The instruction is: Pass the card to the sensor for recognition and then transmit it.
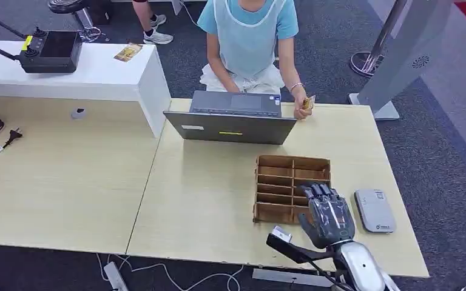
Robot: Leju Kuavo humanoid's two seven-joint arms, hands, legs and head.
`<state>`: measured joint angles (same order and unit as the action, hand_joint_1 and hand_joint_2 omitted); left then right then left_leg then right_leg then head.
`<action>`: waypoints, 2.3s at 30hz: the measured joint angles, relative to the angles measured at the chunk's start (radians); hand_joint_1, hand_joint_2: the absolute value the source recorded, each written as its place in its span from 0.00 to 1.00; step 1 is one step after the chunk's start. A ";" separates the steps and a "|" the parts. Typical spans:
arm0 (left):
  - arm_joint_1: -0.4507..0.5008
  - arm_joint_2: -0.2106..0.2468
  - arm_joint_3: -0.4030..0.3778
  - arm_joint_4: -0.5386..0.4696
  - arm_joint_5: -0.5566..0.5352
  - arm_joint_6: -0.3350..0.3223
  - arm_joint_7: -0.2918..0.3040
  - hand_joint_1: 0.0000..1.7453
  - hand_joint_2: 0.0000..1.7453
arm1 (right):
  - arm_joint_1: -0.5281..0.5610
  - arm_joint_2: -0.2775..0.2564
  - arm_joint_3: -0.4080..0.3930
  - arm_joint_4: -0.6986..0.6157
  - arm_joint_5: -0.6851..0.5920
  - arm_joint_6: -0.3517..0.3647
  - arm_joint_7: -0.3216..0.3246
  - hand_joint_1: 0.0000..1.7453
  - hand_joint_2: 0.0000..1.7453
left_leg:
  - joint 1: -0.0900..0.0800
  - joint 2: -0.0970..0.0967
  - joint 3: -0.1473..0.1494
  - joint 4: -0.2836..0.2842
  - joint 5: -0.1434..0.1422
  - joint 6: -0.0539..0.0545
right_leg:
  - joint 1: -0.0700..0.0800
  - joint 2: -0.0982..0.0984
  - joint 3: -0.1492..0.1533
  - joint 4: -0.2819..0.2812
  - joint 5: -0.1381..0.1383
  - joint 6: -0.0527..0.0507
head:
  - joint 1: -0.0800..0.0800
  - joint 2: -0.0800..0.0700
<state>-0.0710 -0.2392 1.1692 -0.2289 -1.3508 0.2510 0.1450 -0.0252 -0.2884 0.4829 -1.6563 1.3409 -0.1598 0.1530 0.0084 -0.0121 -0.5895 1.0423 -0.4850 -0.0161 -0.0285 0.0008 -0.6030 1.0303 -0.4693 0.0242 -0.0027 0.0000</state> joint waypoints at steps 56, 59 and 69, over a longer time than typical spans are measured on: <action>0.000 0.000 0.000 0.000 -0.005 0.000 0.002 0.00 0.00 | -0.002 0.018 -0.053 0.098 0.106 -0.003 0.060 0.98 1.00 | 0.000 0.000 0.000 0.000 0.000 0.000 | 0.000 0.000 0.000 0.000 0.000 0.000 | 0.000 0.000; 0.000 0.000 0.000 0.000 -0.005 0.000 0.002 0.00 0.00 | -0.002 0.018 -0.053 0.098 0.106 -0.003 0.060 0.96 1.00 | 0.000 0.000 0.000 0.000 0.000 0.000 | 0.000 0.000 0.000 0.000 0.000 0.000 | 0.000 0.000; 0.000 0.000 0.000 0.000 -0.007 0.000 0.002 0.00 0.00 | 0.008 0.032 -0.071 0.098 0.070 -0.036 0.024 1.00 1.00 | 0.000 0.000 0.000 0.000 0.000 0.000 | 0.000 0.000 0.000 0.000 0.000 0.000 | 0.000 0.000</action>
<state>-0.0714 -0.2392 1.1692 -0.2289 -1.3577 0.2506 0.1465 -0.0170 -0.2567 0.4116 -1.5583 1.4114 -0.1953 0.1773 0.0084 -0.0120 -0.5893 1.0423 -0.4850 -0.0161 -0.0285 0.0009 -0.6032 1.0303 -0.4693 0.0242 -0.0027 0.0000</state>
